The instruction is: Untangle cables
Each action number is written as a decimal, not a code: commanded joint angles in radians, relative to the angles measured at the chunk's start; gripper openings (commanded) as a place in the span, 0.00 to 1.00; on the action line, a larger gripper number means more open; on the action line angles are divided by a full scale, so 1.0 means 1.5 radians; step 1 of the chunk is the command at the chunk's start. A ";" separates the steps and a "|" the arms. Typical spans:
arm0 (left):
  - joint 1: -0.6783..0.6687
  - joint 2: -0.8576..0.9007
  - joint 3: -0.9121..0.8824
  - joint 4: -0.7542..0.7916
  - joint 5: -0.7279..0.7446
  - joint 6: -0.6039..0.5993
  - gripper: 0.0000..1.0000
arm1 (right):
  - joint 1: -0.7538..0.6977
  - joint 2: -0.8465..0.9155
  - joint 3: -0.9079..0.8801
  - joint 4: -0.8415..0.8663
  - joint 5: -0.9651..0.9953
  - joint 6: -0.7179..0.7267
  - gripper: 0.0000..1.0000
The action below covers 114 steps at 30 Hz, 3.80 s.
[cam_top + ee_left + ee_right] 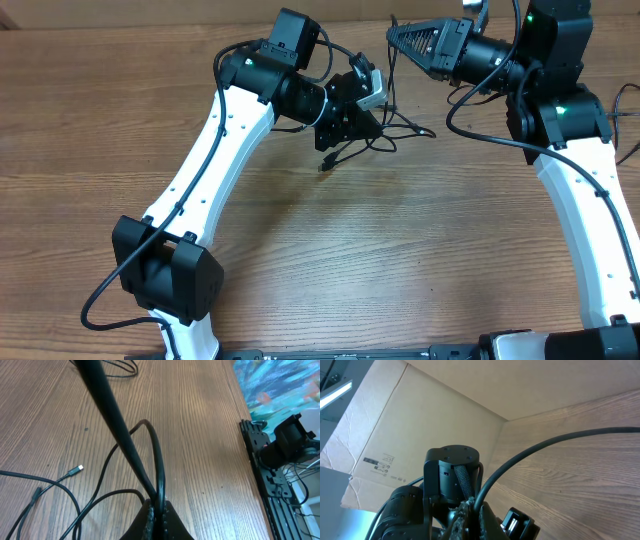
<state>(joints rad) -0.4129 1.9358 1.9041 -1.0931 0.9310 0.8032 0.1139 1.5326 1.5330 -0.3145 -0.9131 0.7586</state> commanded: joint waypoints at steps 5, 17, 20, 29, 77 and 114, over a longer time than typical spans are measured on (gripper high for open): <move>-0.004 0.013 -0.003 -0.007 -0.004 0.000 0.04 | 0.003 -0.022 0.026 0.000 0.017 -0.023 0.04; -0.004 0.013 -0.004 -0.077 -0.004 0.001 0.04 | 0.001 -0.021 0.026 -0.169 0.304 -0.097 0.04; -0.004 0.013 -0.004 -0.076 -0.004 0.001 0.04 | 0.001 -0.021 0.026 -0.185 0.326 -0.110 0.04; -0.004 0.013 -0.004 -0.076 -0.004 0.000 0.04 | 0.001 -0.021 0.026 -0.191 0.329 -0.110 0.04; -0.004 0.012 -0.003 -0.302 -0.083 0.118 0.04 | 0.001 -0.021 0.026 -0.230 0.794 -0.163 0.04; -0.004 0.012 -0.003 -0.246 -0.226 0.090 1.00 | -0.262 -0.021 0.026 -0.344 0.892 -0.163 0.04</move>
<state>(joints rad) -0.4129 1.9461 1.9034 -1.4891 0.5922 0.9352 -0.2348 1.5288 1.5410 -0.8154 0.4099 0.5190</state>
